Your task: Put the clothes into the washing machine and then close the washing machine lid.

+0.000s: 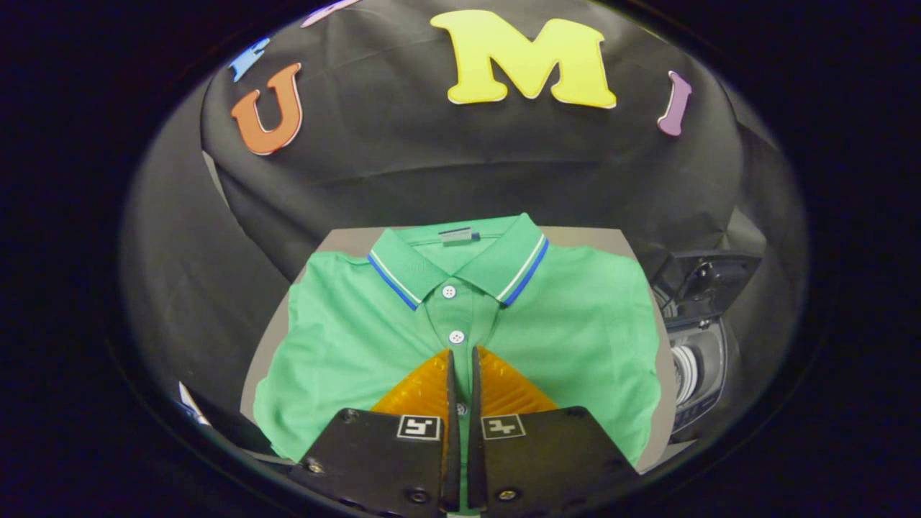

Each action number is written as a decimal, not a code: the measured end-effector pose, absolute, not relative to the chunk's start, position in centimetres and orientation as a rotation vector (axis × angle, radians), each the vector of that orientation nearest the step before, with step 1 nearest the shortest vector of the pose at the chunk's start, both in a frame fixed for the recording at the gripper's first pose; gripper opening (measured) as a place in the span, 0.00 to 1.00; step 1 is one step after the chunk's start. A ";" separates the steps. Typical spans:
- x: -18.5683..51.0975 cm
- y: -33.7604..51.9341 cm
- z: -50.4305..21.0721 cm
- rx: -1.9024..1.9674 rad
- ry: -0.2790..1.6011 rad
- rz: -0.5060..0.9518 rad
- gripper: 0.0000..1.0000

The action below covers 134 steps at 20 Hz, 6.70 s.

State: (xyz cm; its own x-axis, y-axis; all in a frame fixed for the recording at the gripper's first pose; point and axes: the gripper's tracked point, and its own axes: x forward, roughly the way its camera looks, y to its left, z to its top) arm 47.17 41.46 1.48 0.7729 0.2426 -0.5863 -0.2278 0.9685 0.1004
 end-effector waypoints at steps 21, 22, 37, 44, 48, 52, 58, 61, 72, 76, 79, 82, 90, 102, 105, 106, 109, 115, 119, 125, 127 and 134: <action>33.9 25.5 15.9 0.125 0.224 0.329 0.06; 33.4 23.8 16.9 0.119 0.197 0.312 0.06; 36.0 3.3 22.0 0.118 0.098 0.151 0.06; 42.8 -0.2 14.8 0.148 0.244 0.151 0.06; 45.6 -0.2 9.8 0.142 0.326 0.158 0.06; 48.1 0.4 5.4 0.128 0.405 0.166 0.06; 51.1 1.3 -0.2 0.127 0.508 0.171 0.06; 51.9 0.8 -2.9 0.121 0.557 0.162 0.06; 54.5 0.0 -13.8 0.072 0.758 0.105 0.06; 54.5 0.2 -17.4 0.053 0.826 0.072 0.06; 54.4 0.8 -19.2 0.060 0.889 0.050 0.06; 54.0 0.8 -20.7 0.026 0.938 0.041 0.06; 53.4 1.1 -22.9 -0.008 1.035 0.058 0.09; 53.6 0.1 -22.4 0.026 0.958 0.019 0.71; 53.5 -0.3 -21.4 -0.009 0.914 0.022 0.69; 53.5 -0.5 -21.0 -0.025 0.896 0.026 0.69; 53.6 -0.6 -19.6 -0.069 0.830 0.038 0.69; 53.5 -0.7 -14.4 -0.076 0.663 0.078 0.69; 53.0 -0.4 -9.2 -0.050 0.547 0.115 0.69; 52.5 -0.6 -1.5 -0.055 0.373 0.134 0.69; 52.1 -0.1 0.9 -0.045 0.322 0.151 0.69; 53.6 0.1 5.7 -0.058 0.202 0.148 0.69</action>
State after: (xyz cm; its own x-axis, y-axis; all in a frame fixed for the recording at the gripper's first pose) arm 53.56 0.08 5.70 0.9690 0.1401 -0.2036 -0.1517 0.9875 -0.0424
